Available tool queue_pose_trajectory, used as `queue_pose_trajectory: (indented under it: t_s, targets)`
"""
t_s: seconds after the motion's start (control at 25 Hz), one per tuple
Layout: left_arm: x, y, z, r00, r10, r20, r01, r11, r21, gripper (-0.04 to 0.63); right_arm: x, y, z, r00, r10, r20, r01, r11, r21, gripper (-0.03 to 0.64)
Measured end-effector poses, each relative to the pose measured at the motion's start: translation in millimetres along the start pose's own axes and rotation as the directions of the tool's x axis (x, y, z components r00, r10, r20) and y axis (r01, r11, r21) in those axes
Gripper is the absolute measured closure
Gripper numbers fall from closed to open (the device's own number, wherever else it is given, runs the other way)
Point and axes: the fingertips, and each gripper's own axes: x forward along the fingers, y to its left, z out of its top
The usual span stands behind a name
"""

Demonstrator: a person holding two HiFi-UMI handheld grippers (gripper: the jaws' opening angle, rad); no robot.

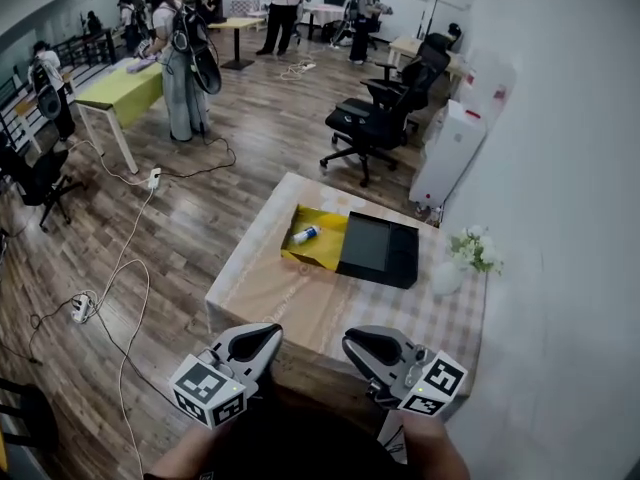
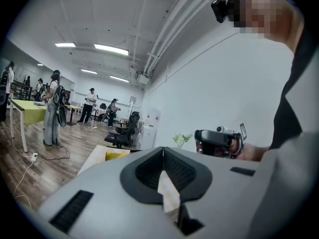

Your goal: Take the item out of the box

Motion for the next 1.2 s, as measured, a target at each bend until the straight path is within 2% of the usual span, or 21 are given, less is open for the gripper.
queue_pose_trajectory:
  t_s: [0.32,0.56,0.84,1.2]
  targets:
    - [14.8,102.3,18.0,1.000,-0.004,-0.013,0.004,1.000,-0.016,0.580,84.3,-54.1,0.4,0.999,-0.022,-0.045,0.022,1.000,0.006,0.575]
    - [18.2,164.6,34.8,1.000,-0.011,-0.003,0.011,1.000,-0.018,0.580,140.1,-77.1,-2.1,0.996,-0.032,-0.080,0.033,0.999,0.017,0.575]
    - [14.7,206.0,42.7,1.000,-0.029,0.003,0.029,0.999,-0.036,0.580,181.6,-89.9,-1.9,0.994,-0.049,-0.100,0.051,0.999,0.014,0.575]
    - [9.4,228.8,48.1,0.997,-0.082,0.003,0.082,0.996,-0.021,0.580,206.2,-95.5,-3.9,0.990,-0.102,-0.092,0.103,0.995,0.006,0.577]
